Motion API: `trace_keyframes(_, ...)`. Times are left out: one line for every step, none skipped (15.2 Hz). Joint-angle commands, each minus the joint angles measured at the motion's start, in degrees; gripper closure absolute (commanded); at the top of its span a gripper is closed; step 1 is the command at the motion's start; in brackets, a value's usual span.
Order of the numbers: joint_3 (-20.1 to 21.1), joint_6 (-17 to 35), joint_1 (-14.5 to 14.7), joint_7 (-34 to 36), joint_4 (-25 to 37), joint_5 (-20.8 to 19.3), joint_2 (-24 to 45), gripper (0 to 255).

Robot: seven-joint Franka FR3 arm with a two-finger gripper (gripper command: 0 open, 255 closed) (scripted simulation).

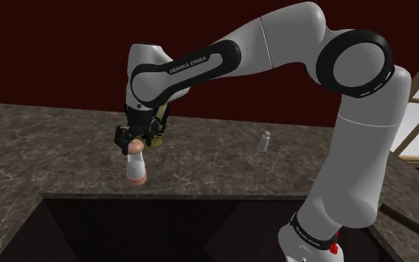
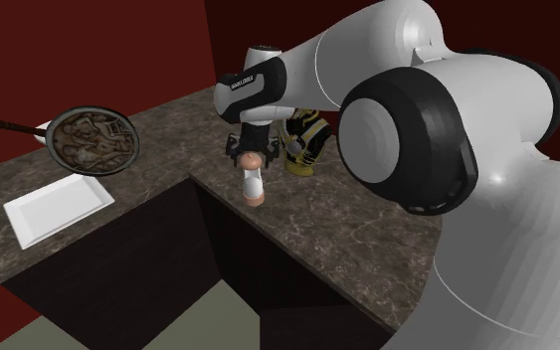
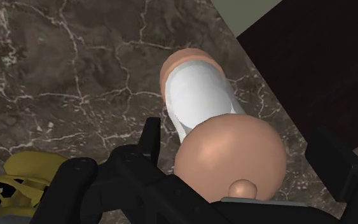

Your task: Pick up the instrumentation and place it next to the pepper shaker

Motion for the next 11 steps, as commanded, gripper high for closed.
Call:
trace_keyframes(0.0,0.0,0.0,0.0,0.0,0.0,0.0,255)
trace_keyframes(0.0,0.0,0.0,0.0,0.0,0.0,0.0,255)
trace_keyframes(0.0,0.0,0.0,0.0,0.0,0.0,0.0,255)
trace_keyframes(0.0,0.0,0.0,0.0,0.0,0.0,0.0,255)
trace_keyframes(0.0,0.0,0.0,0.0,0.0,0.0,0.0,255)
trace_keyframes(0.0,0.0,0.0,0.0,0.0,0.0,0.0,255)
trace_keyframes(0.0,0.0,0.0,0.0,0.0,0.0,0.0,255)
trace_keyframes(0.0,0.0,0.0,0.0,0.0,0.0,0.0,255)
trace_keyframes(0.0,0.0,0.0,0.0,0.0,0.0,0.0,255)
trace_keyframes(0.0,0.0,0.0,0.0,0.0,0.0,0.0,255)
trace_keyframes(0.0,-0.7,0.0,0.0,0.4,0.0,-0.3,255)
